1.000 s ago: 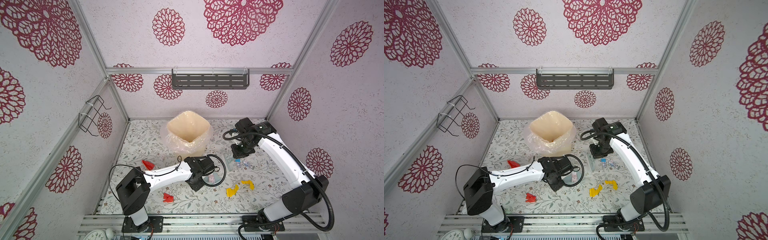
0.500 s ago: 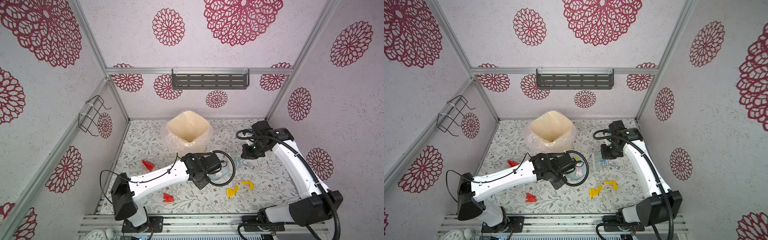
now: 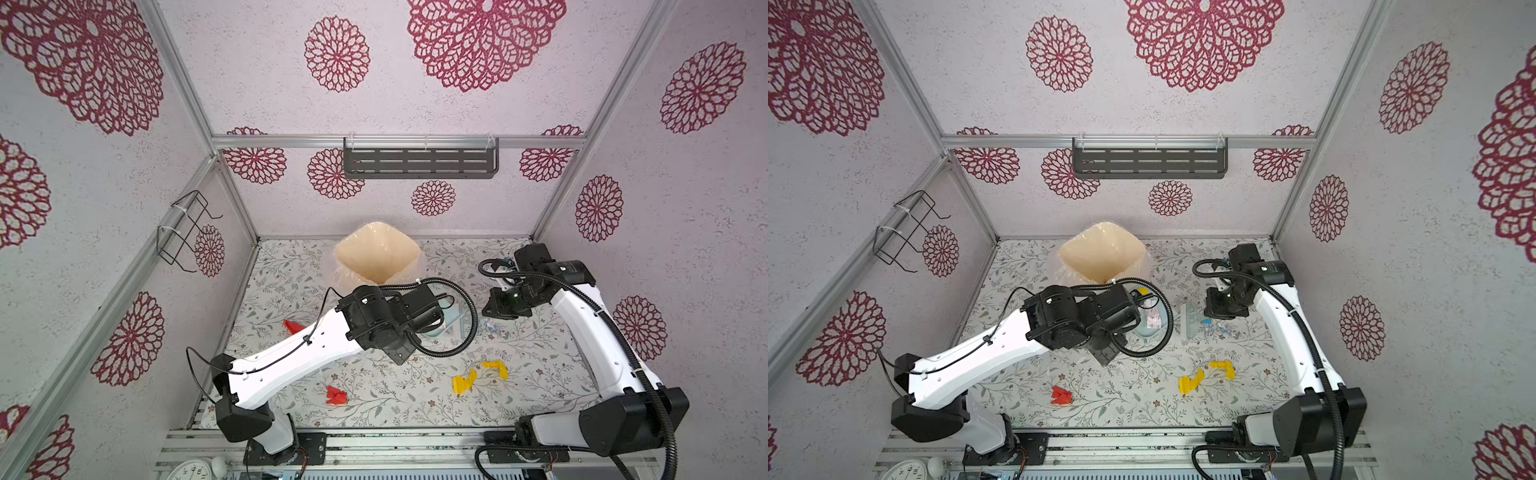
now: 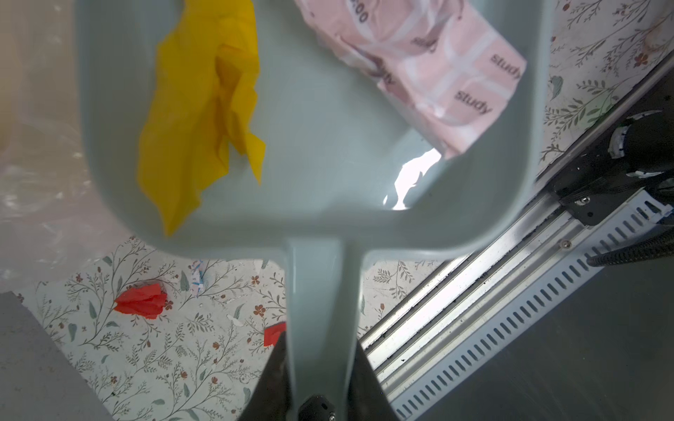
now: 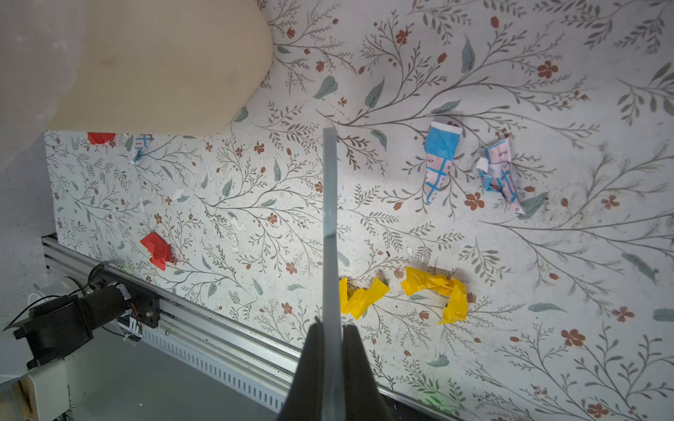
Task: Sweep away the paper scraps from the table
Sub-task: 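Lift the dustpan toward the bin with the left gripper while the right raises the brush, then tip the dustpan over the beige bin with the left gripper to empty it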
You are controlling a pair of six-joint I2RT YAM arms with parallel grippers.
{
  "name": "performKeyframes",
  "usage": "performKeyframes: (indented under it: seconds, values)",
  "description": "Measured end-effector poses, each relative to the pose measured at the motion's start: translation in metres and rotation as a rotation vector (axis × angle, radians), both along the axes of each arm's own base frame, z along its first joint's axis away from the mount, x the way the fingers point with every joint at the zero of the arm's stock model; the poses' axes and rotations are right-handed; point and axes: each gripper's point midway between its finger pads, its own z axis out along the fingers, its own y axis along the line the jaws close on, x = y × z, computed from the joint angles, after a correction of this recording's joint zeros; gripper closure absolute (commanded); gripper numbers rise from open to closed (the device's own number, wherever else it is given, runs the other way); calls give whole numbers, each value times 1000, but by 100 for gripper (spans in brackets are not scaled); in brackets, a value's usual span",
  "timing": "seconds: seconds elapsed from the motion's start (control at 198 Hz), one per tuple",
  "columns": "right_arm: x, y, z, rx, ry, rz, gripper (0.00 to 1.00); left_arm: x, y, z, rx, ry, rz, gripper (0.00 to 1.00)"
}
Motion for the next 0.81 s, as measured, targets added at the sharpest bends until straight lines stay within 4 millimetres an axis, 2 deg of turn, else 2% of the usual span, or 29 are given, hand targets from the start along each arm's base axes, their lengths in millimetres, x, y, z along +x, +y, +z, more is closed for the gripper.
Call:
performKeyframes:
  seconds: [0.147,0.283,0.486,0.809]
  values:
    - [-1,3,1,19,-1,6,100,4,10,33,-48,-41,45,100]
    - [0,5,2,33,-5,9,100,17,22,48,-83,-59,114,100]
    - [1,8,7,54,-13,16,100,51,55,52,-78,-74,273,100]
    - [3,12,13,80,-24,22,100,93,110,54,-56,-96,479,100]
